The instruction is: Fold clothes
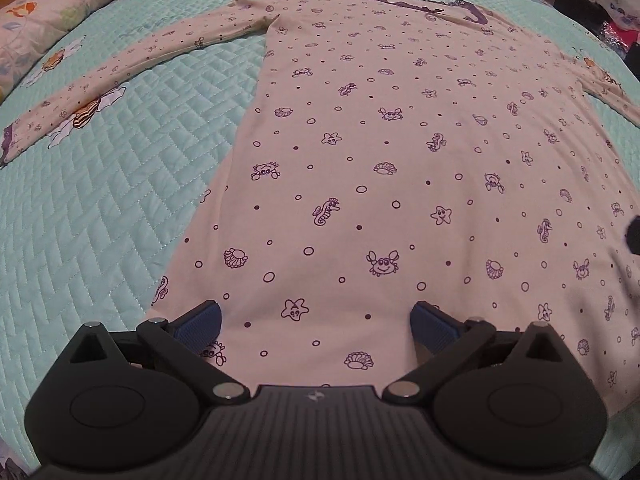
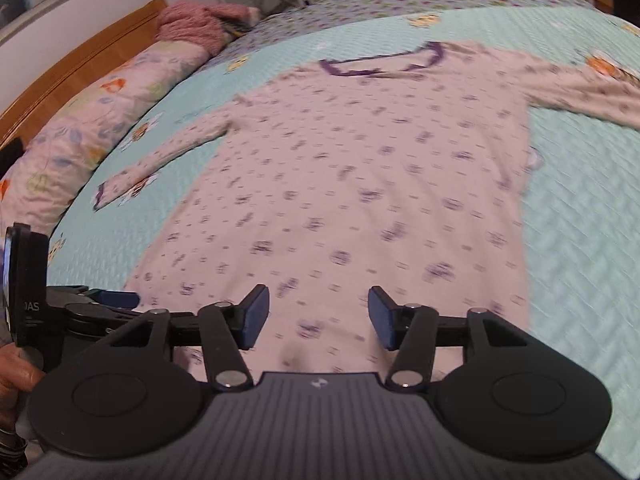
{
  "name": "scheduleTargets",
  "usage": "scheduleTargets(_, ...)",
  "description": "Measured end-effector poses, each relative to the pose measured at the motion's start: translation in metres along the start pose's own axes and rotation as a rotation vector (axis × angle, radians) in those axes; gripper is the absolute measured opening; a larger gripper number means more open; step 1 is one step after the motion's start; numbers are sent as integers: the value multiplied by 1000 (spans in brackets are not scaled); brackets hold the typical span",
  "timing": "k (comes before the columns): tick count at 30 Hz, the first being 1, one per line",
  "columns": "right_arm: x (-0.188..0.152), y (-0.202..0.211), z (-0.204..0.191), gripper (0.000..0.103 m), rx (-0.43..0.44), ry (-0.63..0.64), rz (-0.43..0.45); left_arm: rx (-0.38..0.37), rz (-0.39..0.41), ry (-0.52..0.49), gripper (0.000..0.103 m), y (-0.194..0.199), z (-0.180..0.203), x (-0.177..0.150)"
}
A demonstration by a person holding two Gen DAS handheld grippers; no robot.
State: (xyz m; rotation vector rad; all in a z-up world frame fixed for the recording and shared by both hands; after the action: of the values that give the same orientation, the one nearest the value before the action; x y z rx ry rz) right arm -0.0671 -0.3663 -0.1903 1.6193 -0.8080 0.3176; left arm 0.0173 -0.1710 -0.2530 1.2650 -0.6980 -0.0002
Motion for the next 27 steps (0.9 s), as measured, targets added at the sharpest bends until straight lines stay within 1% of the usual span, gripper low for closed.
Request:
scheduleTargets(2, -3, -9, -8, 66, -12, 20, -17, -5, 2, -3, 103, 0, 0, 0)
scheduleTargets(6, -27, -28, -11, 66, -35, 27, -106, -12, 5, -7, 103, 0, -1, 0)
scheduleTargets(12, -30, -20, -13, 68, -40, 18, -104, -17, 4, -9, 103, -1, -1, 1)
scheduleTargets(16, -22, -14, -18, 68, -42, 29, -80, -18, 12, -11, 103, -1, -1, 0)
scheduleTargets(17, -23, -16, -19, 70, -50, 42, -84, -19, 13, -11, 103, -1, -1, 0)
scheduleTargets(18, -25, -20, -19, 74, -60, 55, -96, -19, 14, -11, 103, -1, -1, 0)
scheduleTargets(20, -35, -29, -17, 78, -72, 78, -131, -20, 15, -12, 103, -2, -1, 0)
scheduleTargets(21, -37, -30, -18, 82, -68, 89, -117, -20, 15, -12, 103, -2, -1, 0)
scheduleTargets(27, -43, -28, -26, 91, -66, 129, -89, -23, 16, -11, 103, -2, -1, 0)
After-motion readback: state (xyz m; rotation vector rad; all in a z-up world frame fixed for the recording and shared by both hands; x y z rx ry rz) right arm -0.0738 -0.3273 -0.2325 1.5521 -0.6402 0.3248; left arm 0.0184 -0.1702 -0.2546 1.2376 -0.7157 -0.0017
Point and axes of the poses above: each gripper's, at about its wrist camera, not at the fingertips, and y roughly against the way its jaws point, z to its right, x to its top, the point moved 8 cm from there along -y, roughly the way its jaws point, and after that the axes turned 10 degrees about -x, right-handed, at the moved point
